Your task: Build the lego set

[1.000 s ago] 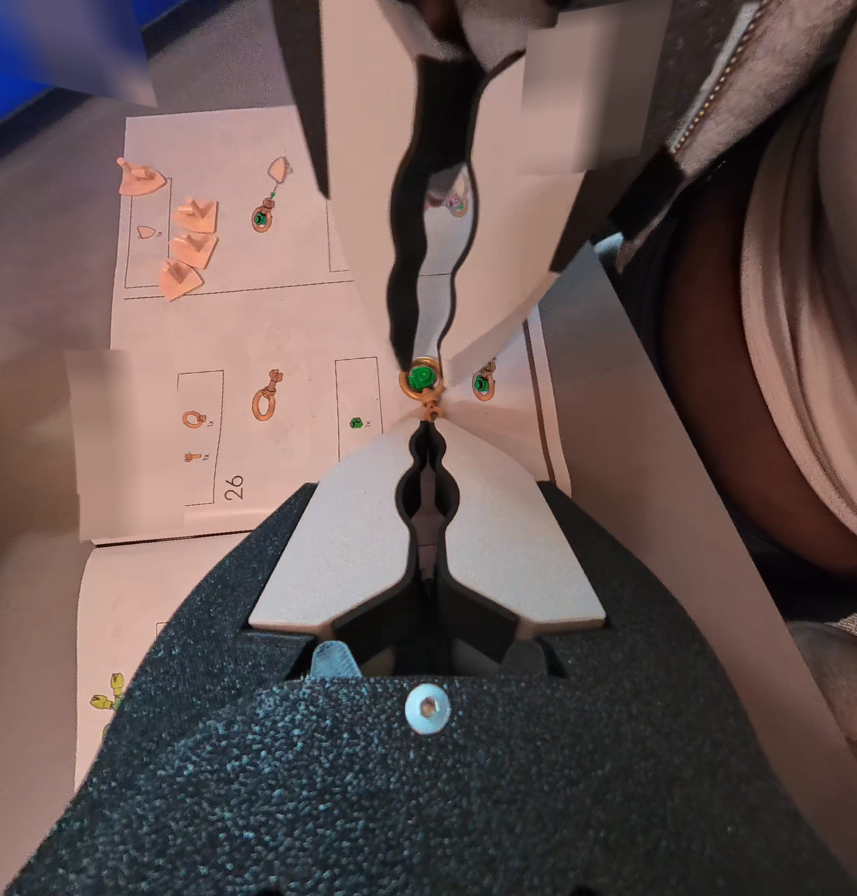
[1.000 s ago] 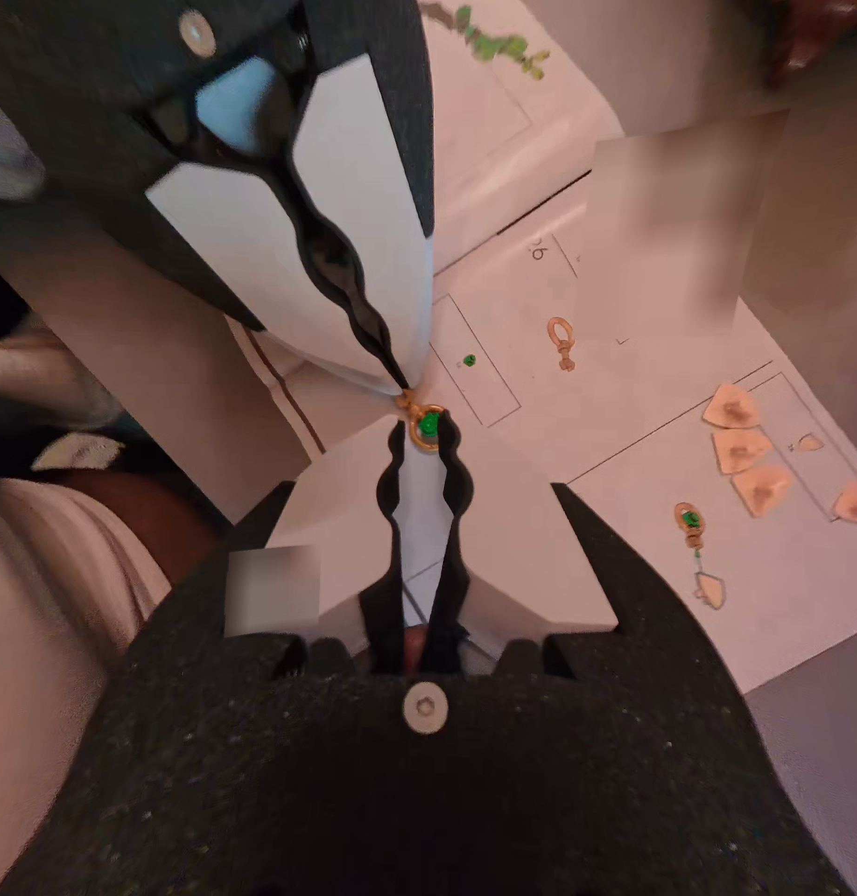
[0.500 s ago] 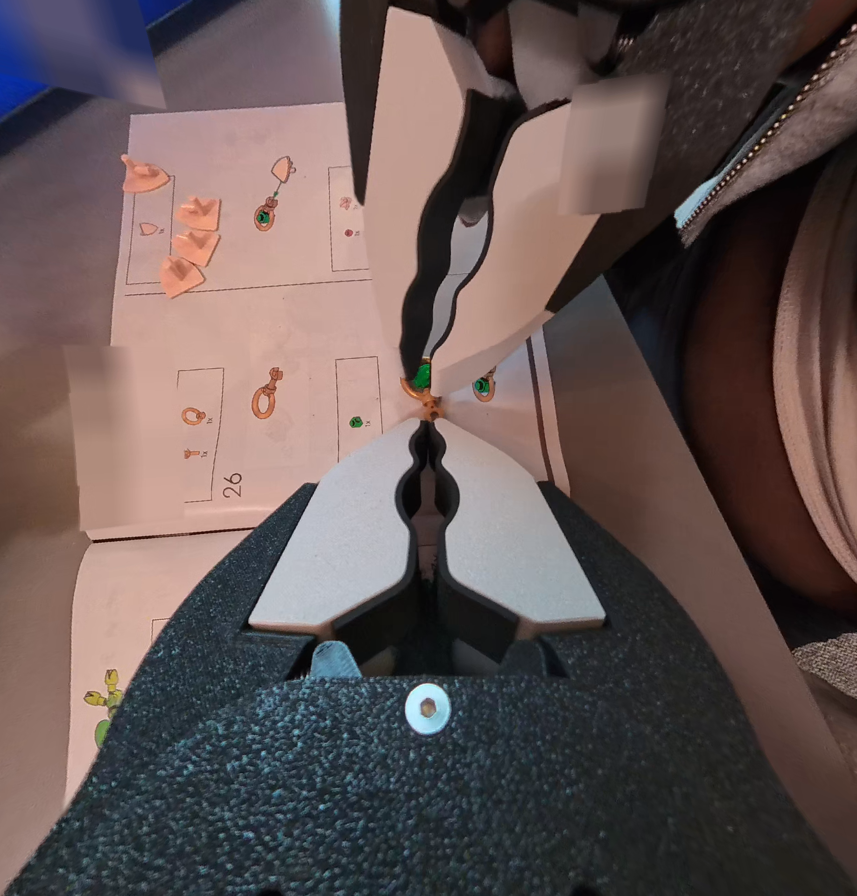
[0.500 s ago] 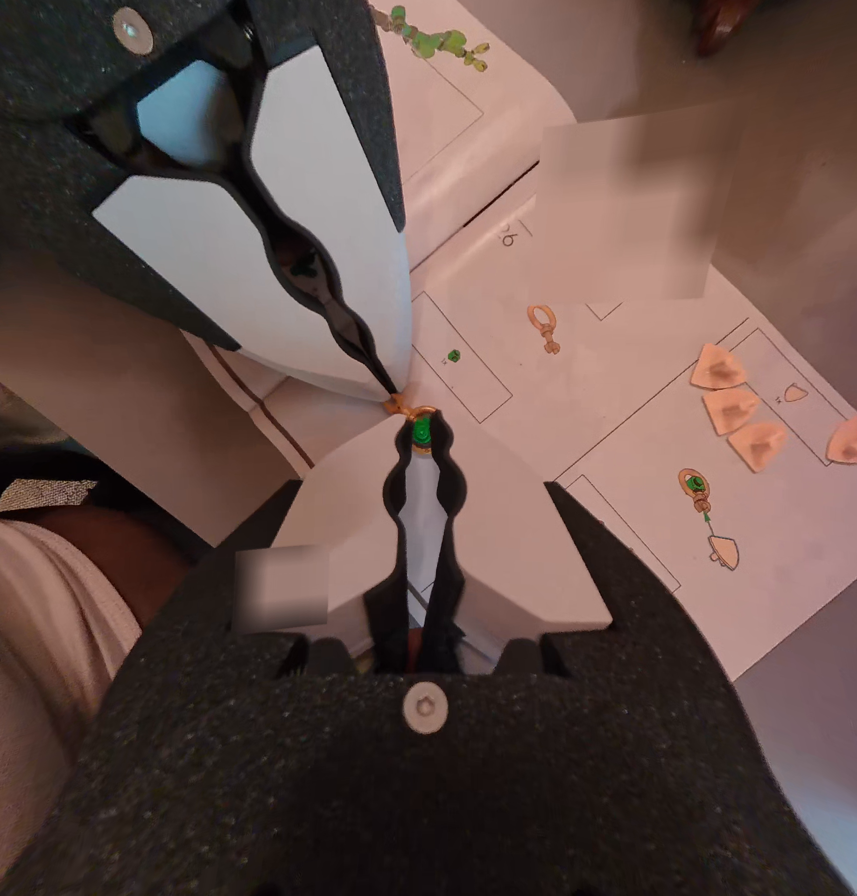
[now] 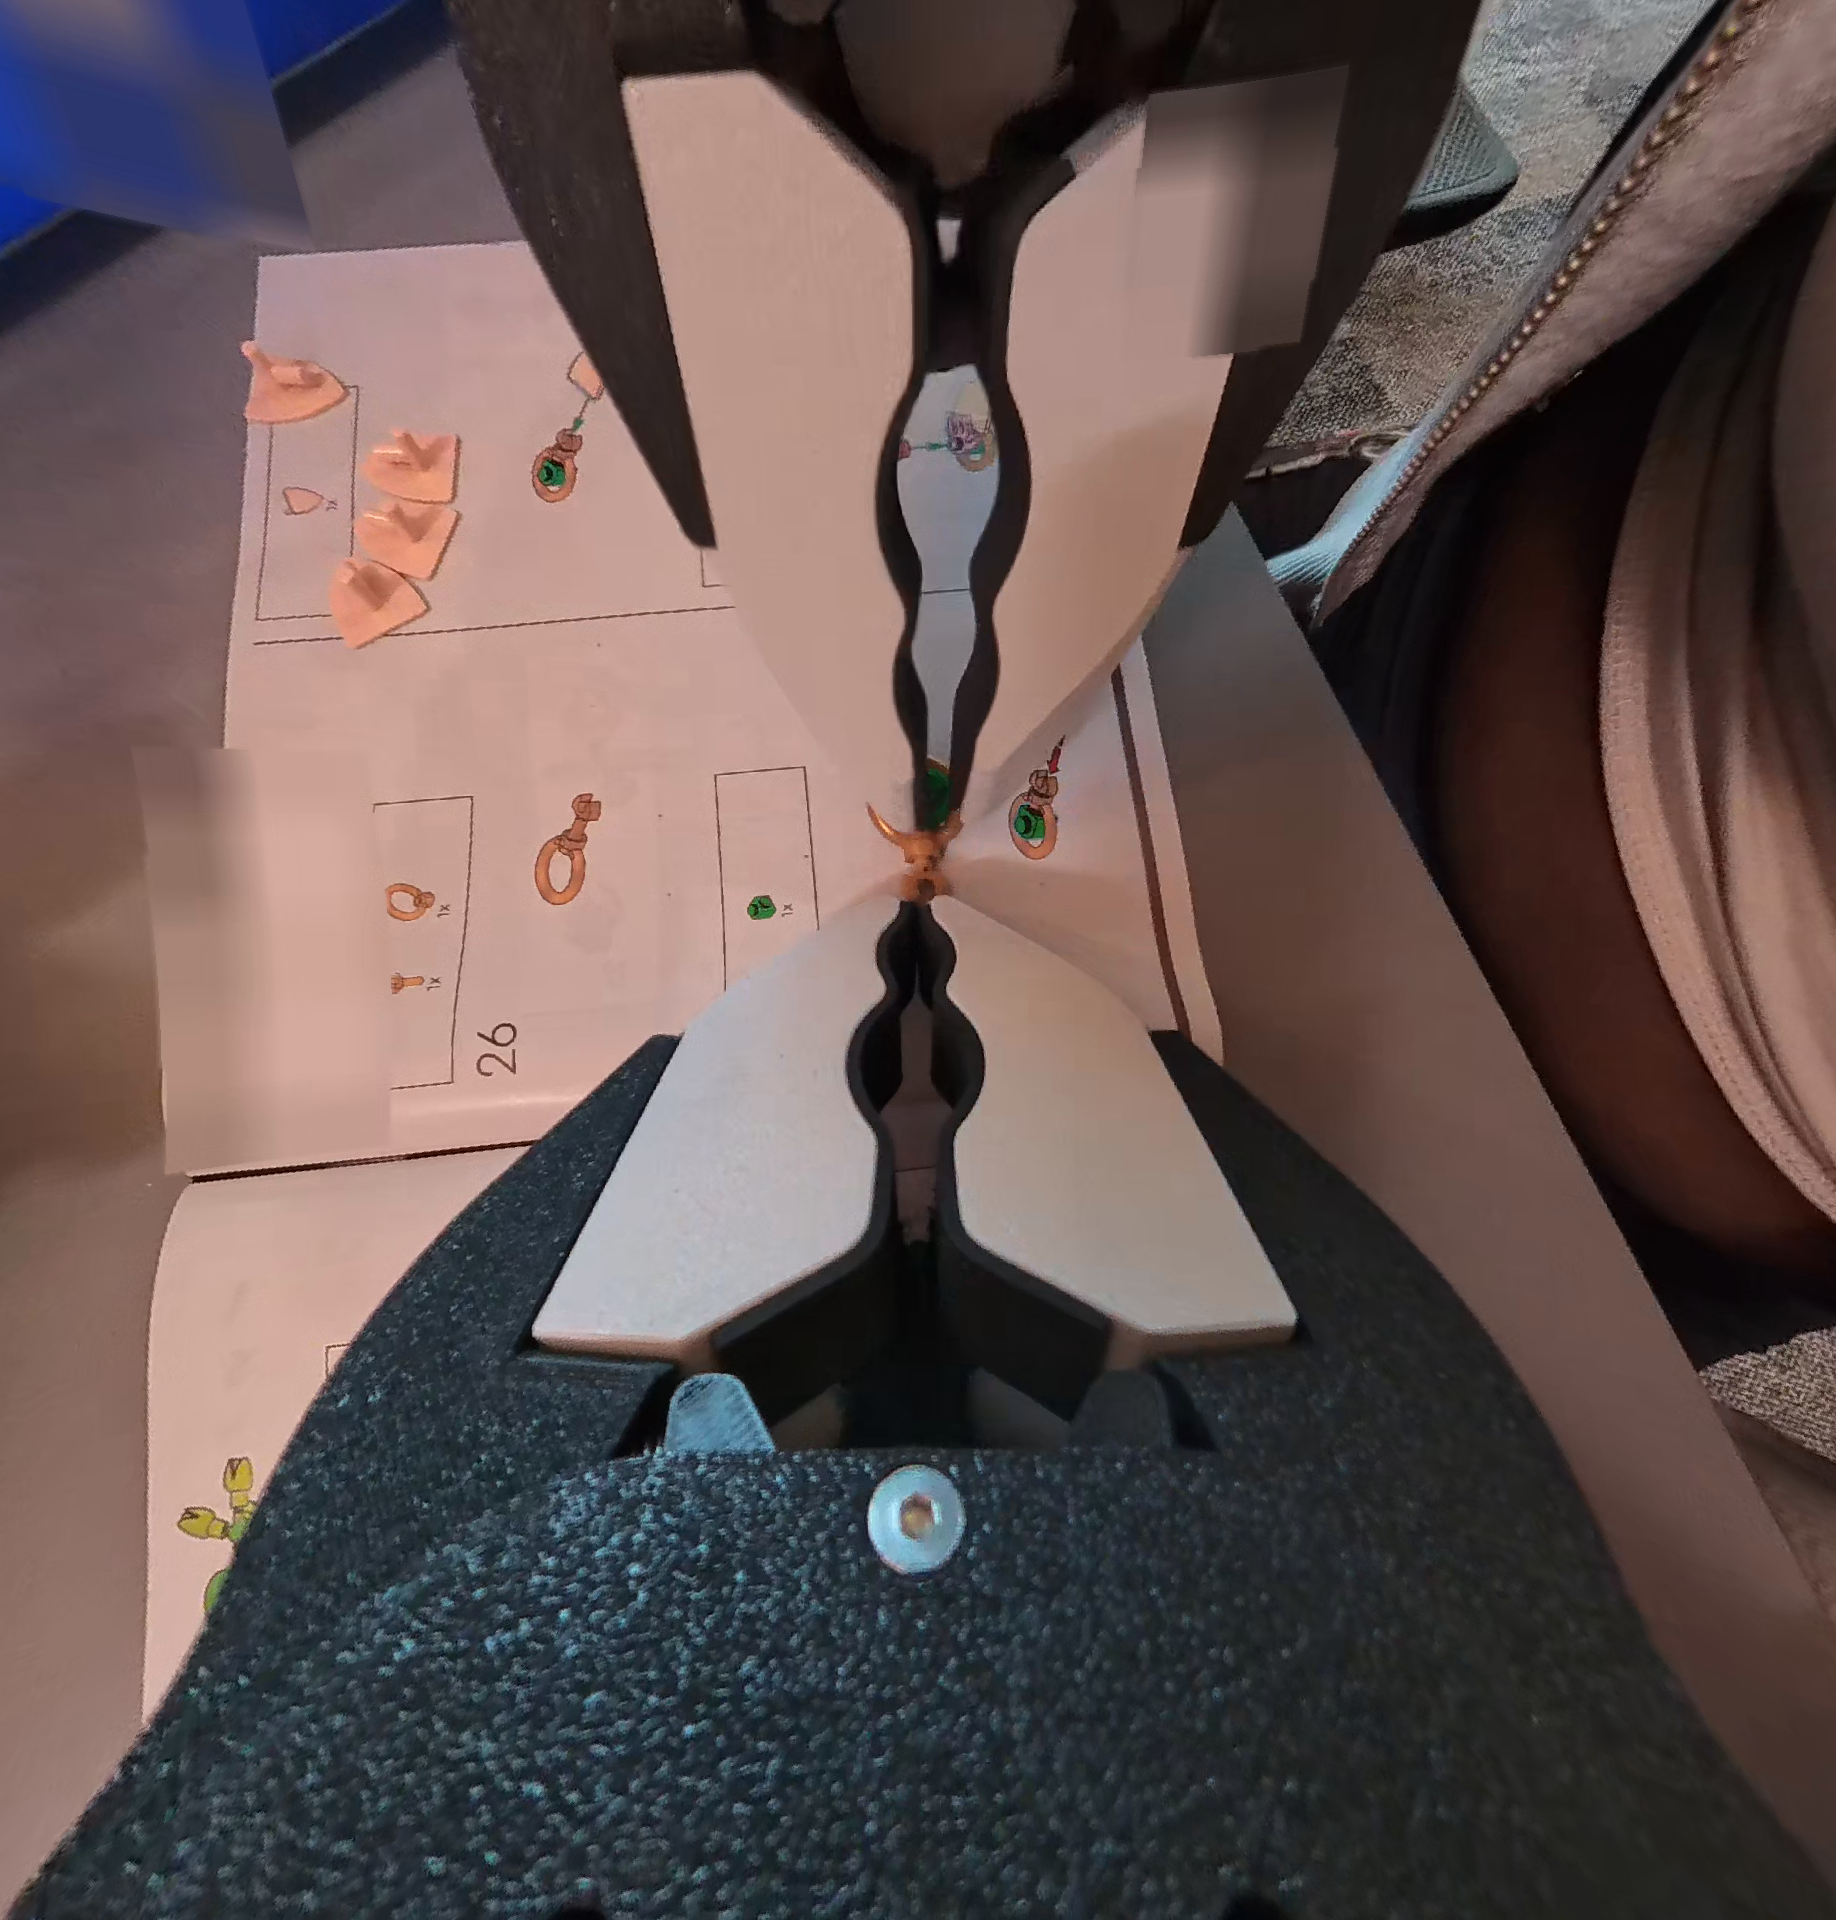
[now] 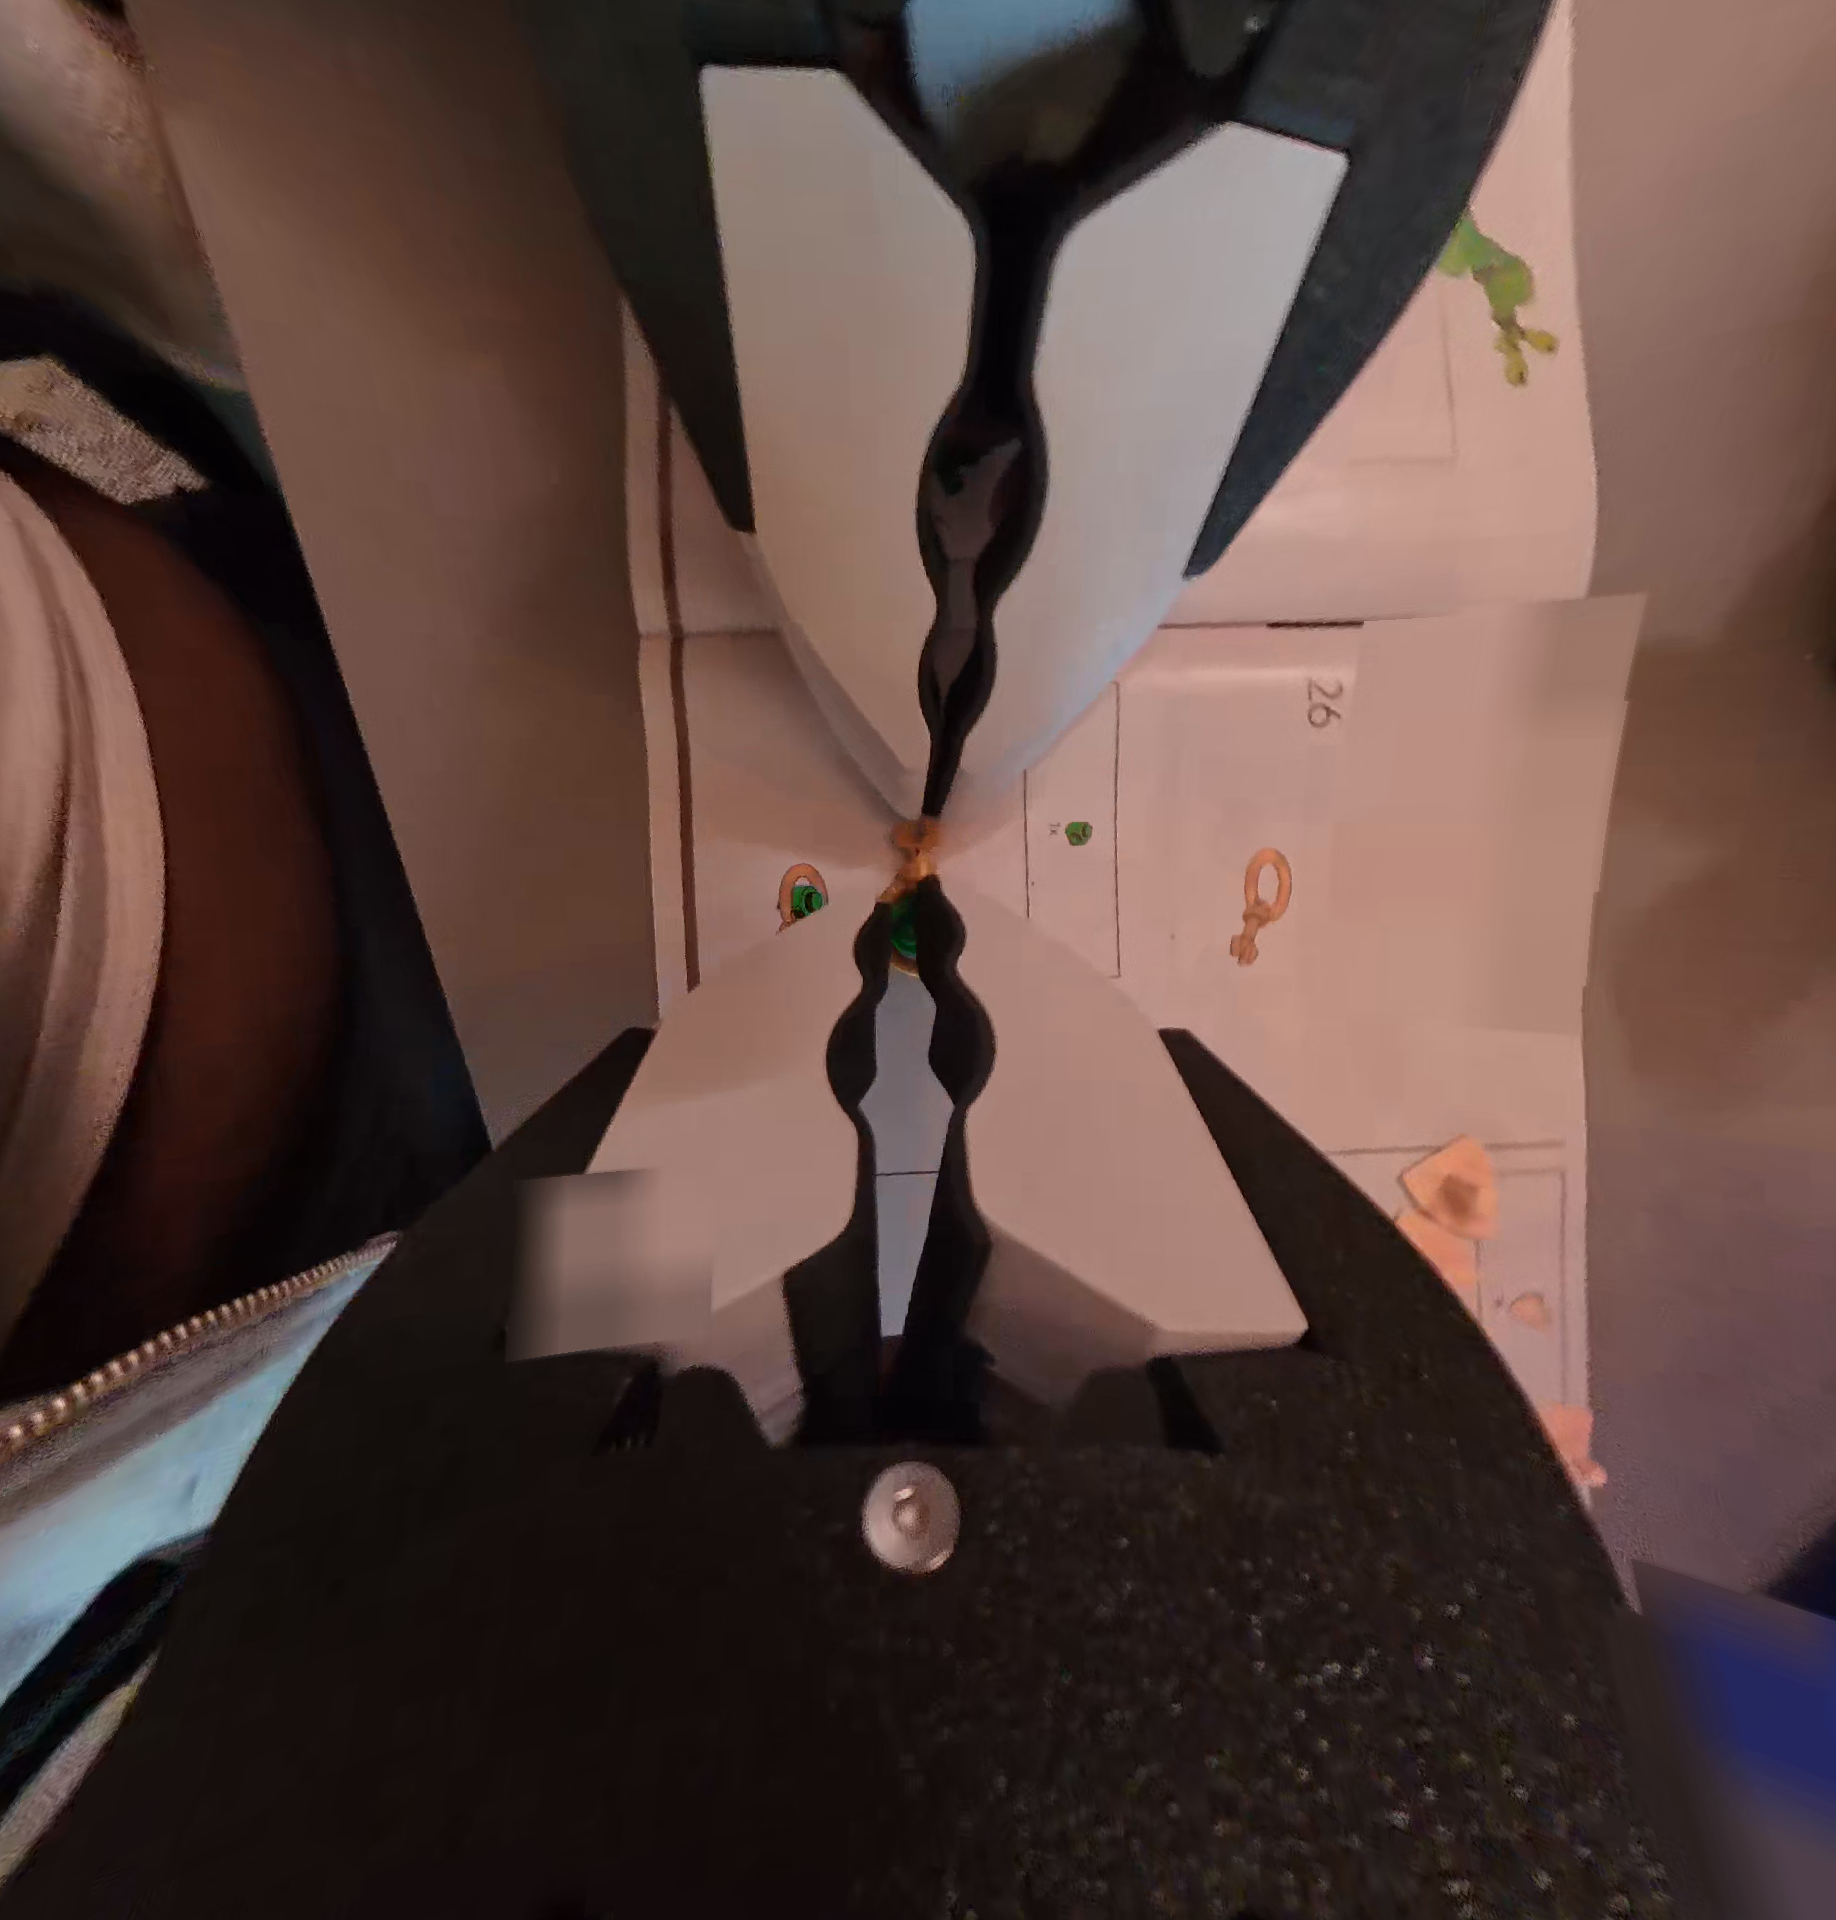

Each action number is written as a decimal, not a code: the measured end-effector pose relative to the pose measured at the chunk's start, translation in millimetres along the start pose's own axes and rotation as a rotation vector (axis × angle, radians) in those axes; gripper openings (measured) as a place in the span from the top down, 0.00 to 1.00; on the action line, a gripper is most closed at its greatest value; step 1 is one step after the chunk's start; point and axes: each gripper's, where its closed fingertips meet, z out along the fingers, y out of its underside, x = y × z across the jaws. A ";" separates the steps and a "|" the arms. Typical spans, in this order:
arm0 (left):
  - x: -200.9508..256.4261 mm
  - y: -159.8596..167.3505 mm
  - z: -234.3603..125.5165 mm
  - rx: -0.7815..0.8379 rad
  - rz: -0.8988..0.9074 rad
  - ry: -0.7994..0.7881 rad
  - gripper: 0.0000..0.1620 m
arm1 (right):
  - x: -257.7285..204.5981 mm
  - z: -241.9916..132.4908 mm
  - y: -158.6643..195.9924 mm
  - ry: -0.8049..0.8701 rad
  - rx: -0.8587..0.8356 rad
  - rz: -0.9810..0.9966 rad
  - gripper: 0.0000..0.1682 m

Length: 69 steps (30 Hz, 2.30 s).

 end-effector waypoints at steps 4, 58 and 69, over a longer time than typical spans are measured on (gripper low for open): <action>-0.1 0.3 0.2 0.002 0.004 -0.002 1.00 | 1.5 2.1 -0.8 -0.050 -0.007 -0.019 0.96; 3.3 -0.1 1.8 0.008 -0.132 -0.069 1.00 | 4.4 -0.1 1.2 -0.049 -0.088 -0.179 0.97; 4.6 -1.2 1.7 0.006 -0.135 -0.078 1.00 | 3.5 -0.2 1.6 -0.127 -0.016 -0.118 0.96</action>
